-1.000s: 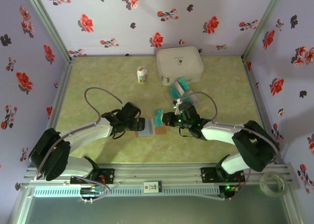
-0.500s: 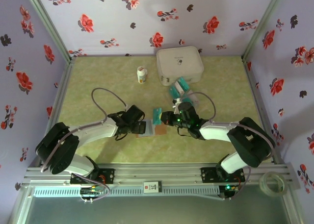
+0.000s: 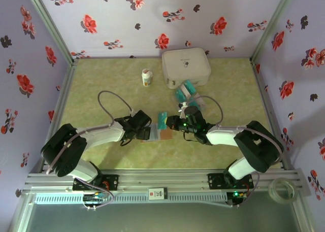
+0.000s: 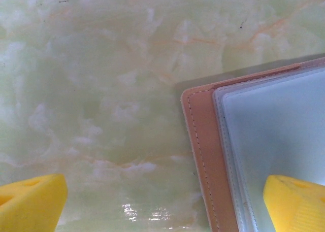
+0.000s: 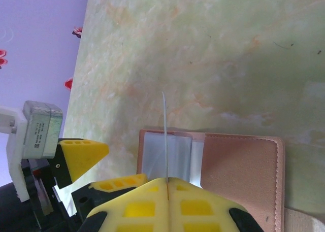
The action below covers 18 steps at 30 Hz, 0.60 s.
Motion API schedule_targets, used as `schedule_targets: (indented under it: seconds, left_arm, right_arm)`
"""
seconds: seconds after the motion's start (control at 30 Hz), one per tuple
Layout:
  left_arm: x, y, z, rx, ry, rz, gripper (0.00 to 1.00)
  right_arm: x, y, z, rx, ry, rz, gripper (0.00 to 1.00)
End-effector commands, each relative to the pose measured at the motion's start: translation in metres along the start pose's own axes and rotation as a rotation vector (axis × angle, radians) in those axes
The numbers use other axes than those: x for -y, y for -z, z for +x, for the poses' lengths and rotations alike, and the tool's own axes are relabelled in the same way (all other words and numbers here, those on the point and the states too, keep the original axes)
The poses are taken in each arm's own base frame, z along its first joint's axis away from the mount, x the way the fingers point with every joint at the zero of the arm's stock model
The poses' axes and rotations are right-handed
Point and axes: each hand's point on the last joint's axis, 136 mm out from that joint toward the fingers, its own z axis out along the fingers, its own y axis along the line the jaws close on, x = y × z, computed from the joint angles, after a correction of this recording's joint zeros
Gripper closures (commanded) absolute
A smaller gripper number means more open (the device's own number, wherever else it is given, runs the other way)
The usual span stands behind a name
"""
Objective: Put the credit cards into the card holder
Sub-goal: Insert the credit card into the card slot.
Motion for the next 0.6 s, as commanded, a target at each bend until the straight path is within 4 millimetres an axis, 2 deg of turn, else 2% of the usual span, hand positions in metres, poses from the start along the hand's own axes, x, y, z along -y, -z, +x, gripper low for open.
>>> schedule_targets:
  seconds: [0.0, 0.57]
  left_arm:
    - [-0.011, -0.004, 0.009, -0.027, -0.021, -0.075, 0.00]
    - [-0.021, 0.002, 0.013, -0.025, 0.025, -0.102, 0.00]
  right_arm:
    - [0.002, -0.003, 0.007, -0.018, -0.007, -0.011, 1.00]
    - [-0.001, -0.020, 0.021, -0.061, -0.020, -0.057, 1.00]
